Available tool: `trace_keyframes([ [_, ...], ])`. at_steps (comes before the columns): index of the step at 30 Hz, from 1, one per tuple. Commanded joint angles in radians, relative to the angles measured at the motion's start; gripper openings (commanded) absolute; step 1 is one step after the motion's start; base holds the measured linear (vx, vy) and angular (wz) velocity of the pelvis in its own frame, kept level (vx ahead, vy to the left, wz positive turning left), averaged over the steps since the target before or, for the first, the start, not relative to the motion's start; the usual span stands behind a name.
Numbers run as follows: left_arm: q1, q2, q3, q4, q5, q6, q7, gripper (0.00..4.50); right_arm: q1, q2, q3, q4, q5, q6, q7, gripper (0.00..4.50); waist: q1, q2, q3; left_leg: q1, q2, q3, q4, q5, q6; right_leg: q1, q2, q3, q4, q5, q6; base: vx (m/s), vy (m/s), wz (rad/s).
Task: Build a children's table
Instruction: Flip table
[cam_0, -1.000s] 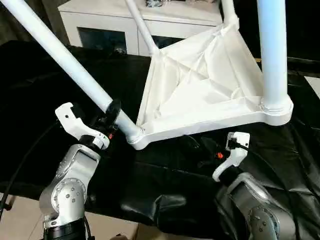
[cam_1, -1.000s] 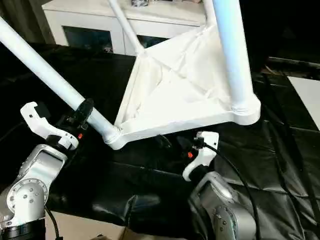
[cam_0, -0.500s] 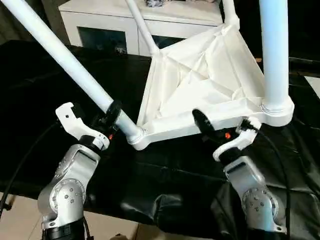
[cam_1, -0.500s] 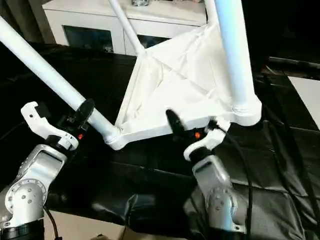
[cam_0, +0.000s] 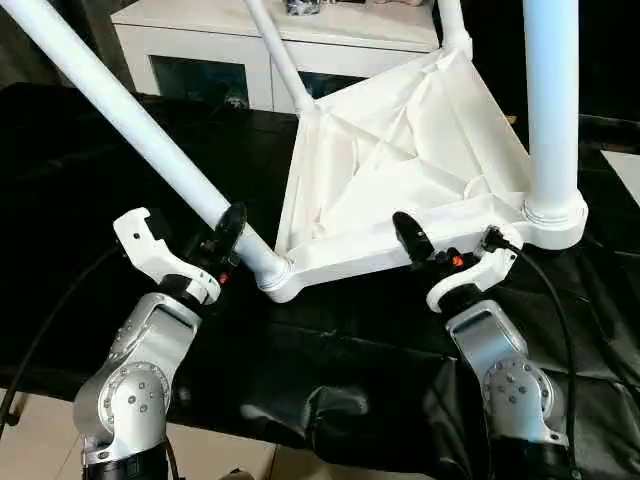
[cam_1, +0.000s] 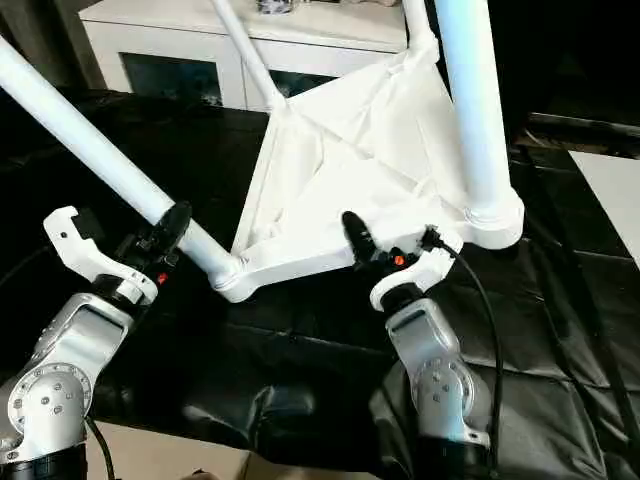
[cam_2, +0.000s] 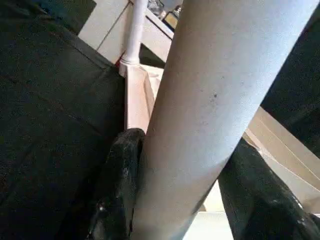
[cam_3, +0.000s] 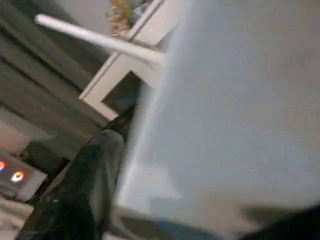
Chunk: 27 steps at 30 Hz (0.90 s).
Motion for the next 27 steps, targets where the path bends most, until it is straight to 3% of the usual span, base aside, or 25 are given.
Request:
trace_keyframes([
  [1,-0.005,-0.025,-0.01,-0.049,-0.098,-0.004,-0.048,2.04,-0.02,0.053,-0.024,0.02,0.007,-0.014,-0.026,3.24,-0.004,-0.008,-0.059,0.009,-0.001,0.01,-0.072,-0.134,-0.009,0.05,-0.013,0.019,-0.051,-0.1,-0.084,0.0,0.0,0.0],
  [11,-0.007,-0.028,-0.01,-0.046,-0.099,-0.008,-0.056,2.04,-0.031,0.038,0.002,0.022,-0.022,-0.025,-0.035,2.53,-0.012,-0.008,-0.059,0.008,-0.002,0.01,-0.07,-0.131,-0.006,0.05,-0.011,0.018,-0.05,-0.091,-0.086,0.0,0.0,0.0],
  [21,-0.003,-0.024,-0.005,-0.049,-0.091,-0.011,-0.046,2.04,-0.031,0.019,0.024,0.01,-0.051,-0.035,-0.041,2.47,-0.014,-0.009,-0.059,0.008,-0.002,0.01,-0.069,-0.128,0.0,0.05,-0.011,0.018,-0.05,-0.096,-0.088,0.0,0.0,0.0],
  [23,-0.019,-0.034,0.028,-0.024,-0.093,-0.021,-0.008,2.74,-0.025,-0.001,0.051,-0.017,-0.091,-0.046,-0.042,2.47,-0.016,-0.009,-0.059,0.008,-0.002,0.011,-0.069,-0.125,-0.001,0.05,-0.011,0.018,-0.049,-0.087,-0.09,0.0,0.0,0.0],
  [26,-0.023,-0.024,0.042,-0.023,-0.088,-0.037,-0.012,2.78,-0.01,-0.041,0.101,-0.062,-0.163,-0.063,-0.033,2.47,-0.014,-0.012,-0.059,0.007,-0.003,0.012,-0.068,-0.126,-0.004,0.051,-0.012,0.019,-0.051,-0.094,-0.097,0.0,0.0,0.0],
  [27,-0.024,-0.007,0.049,-0.026,-0.083,-0.041,-0.02,3.07,0.006,-0.074,0.141,-0.106,-0.215,-0.065,-0.032,2.47,-0.014,-0.012,-0.06,0.008,-0.003,0.01,-0.067,-0.113,0.001,0.052,-0.009,0.019,-0.048,-0.074,-0.089,0.0,0.0,0.0],
])
